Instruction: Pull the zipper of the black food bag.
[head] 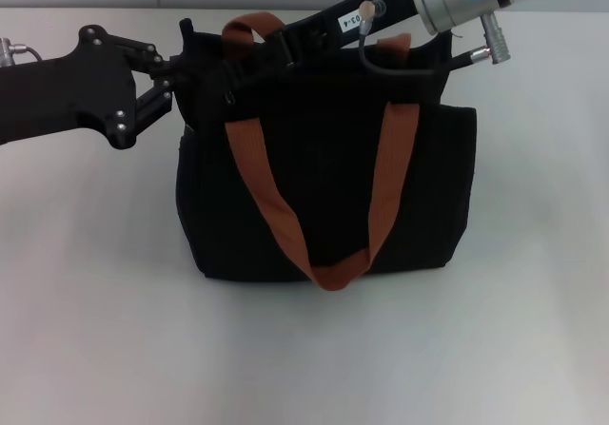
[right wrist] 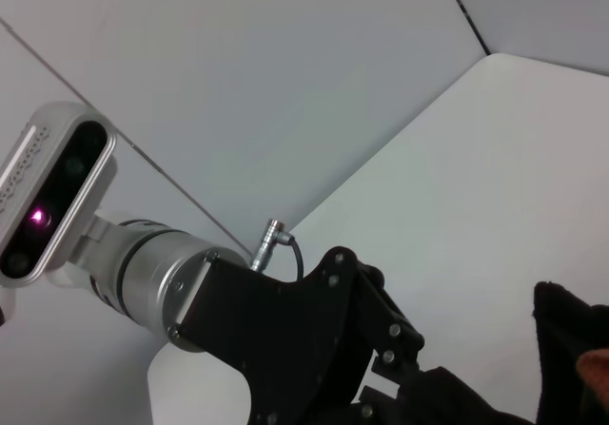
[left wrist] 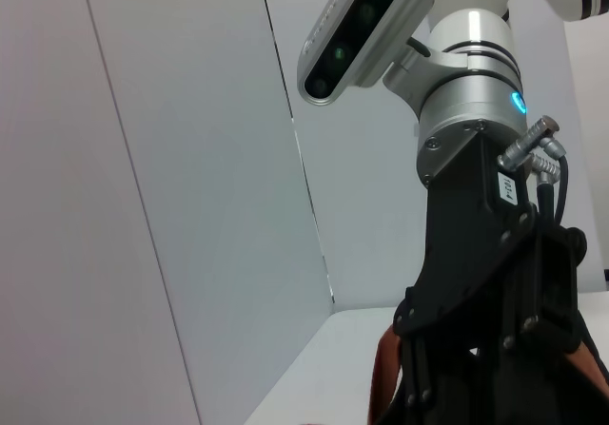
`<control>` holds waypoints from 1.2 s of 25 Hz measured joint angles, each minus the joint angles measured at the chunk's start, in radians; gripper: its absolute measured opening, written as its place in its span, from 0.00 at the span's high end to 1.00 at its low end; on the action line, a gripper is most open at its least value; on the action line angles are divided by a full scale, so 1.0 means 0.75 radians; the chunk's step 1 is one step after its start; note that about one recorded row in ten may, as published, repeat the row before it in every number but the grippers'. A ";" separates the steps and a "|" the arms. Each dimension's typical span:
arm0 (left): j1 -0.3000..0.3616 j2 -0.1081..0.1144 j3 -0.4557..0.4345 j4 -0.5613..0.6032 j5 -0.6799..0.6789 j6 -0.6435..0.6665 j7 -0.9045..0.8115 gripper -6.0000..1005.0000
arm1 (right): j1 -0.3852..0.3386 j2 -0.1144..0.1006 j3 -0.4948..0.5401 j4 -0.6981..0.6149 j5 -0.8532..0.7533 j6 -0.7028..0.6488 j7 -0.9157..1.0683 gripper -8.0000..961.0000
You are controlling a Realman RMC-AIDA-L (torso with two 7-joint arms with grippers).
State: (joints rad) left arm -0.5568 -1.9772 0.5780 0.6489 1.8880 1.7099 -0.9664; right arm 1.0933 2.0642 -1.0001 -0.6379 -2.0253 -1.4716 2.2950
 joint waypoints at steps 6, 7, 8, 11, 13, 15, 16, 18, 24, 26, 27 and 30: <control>-0.003 -0.004 0.000 0.000 -0.007 0.003 -0.002 0.92 | -0.001 0.005 -0.005 0.000 -0.002 0.003 -0.001 0.53; -0.003 -0.004 0.000 0.000 -0.008 0.003 -0.002 0.92 | -0.001 0.009 -0.009 0.000 -0.002 0.003 -0.002 0.53; -0.003 -0.004 0.000 0.000 -0.012 0.003 -0.003 0.92 | -0.001 0.012 -0.014 -0.001 -0.002 0.003 -0.003 0.53; 0.000 -0.004 0.001 0.000 -0.026 -0.002 -0.005 0.92 | 0.001 0.016 -0.037 -0.002 -0.001 0.005 -0.002 0.53; 0.002 -0.004 0.001 0.000 -0.033 -0.004 -0.006 0.92 | 0.003 0.017 -0.050 -0.002 0.003 0.001 -0.002 0.53; 0.004 -0.004 0.000 0.000 -0.036 -0.004 -0.006 0.92 | 0.003 0.017 -0.053 -0.004 0.009 -0.005 -0.001 0.53; 0.004 -0.004 0.000 0.000 -0.036 -0.004 -0.006 0.92 | 0.002 0.017 -0.052 -0.006 0.012 -0.007 -0.001 0.53; 0.004 -0.004 0.000 0.000 -0.037 -0.005 -0.006 0.92 | -0.002 0.017 -0.046 -0.011 0.014 -0.011 0.000 0.53; 0.004 -0.004 0.000 0.000 -0.037 0.002 -0.006 0.92 | -0.012 0.016 -0.042 -0.013 0.046 -0.028 -0.001 0.53; 0.004 -0.004 0.000 0.000 -0.037 0.003 -0.006 0.92 | -0.014 0.015 -0.042 -0.013 0.047 -0.029 -0.001 0.53; 0.004 -0.004 0.000 0.000 -0.037 0.003 -0.006 0.92 | -0.015 0.015 -0.042 -0.013 0.048 -0.029 -0.001 0.53; 0.004 -0.005 0.002 0.000 -0.037 0.003 -0.006 0.92 | -0.017 0.015 -0.041 -0.013 0.048 -0.026 -0.001 0.53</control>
State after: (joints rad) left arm -0.5537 -1.9808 0.5794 0.6488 1.8602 1.7119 -0.9710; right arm 1.0807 2.0754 -1.0312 -0.6474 -1.9890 -1.4912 2.2945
